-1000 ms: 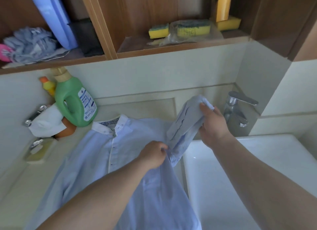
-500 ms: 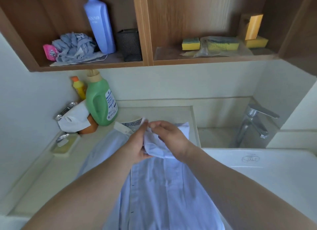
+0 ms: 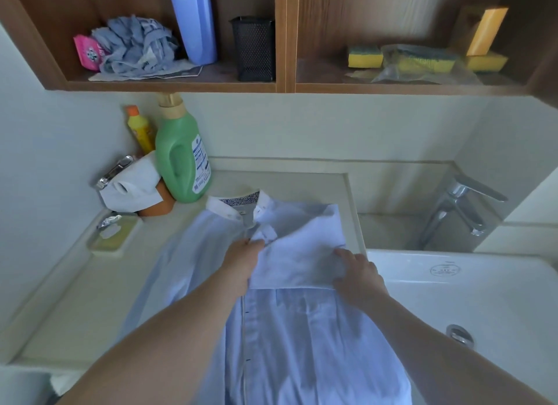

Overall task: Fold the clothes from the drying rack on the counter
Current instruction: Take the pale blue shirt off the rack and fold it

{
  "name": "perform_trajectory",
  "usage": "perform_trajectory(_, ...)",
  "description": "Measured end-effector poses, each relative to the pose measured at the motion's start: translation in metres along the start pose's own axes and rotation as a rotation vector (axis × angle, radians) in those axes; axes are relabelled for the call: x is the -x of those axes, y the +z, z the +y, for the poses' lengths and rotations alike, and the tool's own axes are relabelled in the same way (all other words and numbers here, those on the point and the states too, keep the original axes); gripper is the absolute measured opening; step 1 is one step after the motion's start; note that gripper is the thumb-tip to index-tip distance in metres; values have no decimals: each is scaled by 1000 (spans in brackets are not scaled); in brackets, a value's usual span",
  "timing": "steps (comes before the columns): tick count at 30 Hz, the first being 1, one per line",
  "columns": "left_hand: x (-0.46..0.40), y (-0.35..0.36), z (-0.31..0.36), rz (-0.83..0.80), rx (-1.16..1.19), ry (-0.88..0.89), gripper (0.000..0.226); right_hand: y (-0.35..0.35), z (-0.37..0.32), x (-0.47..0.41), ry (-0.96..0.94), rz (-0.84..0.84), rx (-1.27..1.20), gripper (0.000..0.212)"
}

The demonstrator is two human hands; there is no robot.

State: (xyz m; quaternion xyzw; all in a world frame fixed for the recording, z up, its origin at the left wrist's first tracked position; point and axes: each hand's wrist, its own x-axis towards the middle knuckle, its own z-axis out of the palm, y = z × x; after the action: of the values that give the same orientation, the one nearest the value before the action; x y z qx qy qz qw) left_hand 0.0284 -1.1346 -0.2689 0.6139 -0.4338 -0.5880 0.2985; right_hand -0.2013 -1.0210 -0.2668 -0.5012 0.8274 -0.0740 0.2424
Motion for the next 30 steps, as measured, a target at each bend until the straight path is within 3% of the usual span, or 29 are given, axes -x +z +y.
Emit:
perform_trajectory(2,-3,-3,0,-67,115,12,29,1,-1,0,21,8,-80,69)
perform_trajectory(4,-9,-8,-6,-25,45,-16,31,1,2,0,49,25,-156,69)
perform_trajectory(7,-12,-21,-15,91,-537,-21,37,2,5,-2,59,60,-138,67)
perform_trajectory(10,-6,-21,-10,162,-922,253,38,4,1,-5,58,63,-75,59)
perform_trajectory(13,-15,-20,-1,29,-1145,562,55,6,-5,-7,57,98,-25,58)
perform_trajectory(17,-32,-18,21,-211,-1445,618,29,11,-12,-6,-17,137,27,54)
perform_trajectory(22,-38,-13,40,-331,-1487,526,20,15,-9,-9,-28,96,-1,51)
perform_trajectory(27,-54,-36,44,15,-936,392,17,14,-4,-11,14,102,-22,54)
perform_trajectory(30,-57,-55,32,62,-1043,261,24,13,-4,-12,43,115,-30,54)
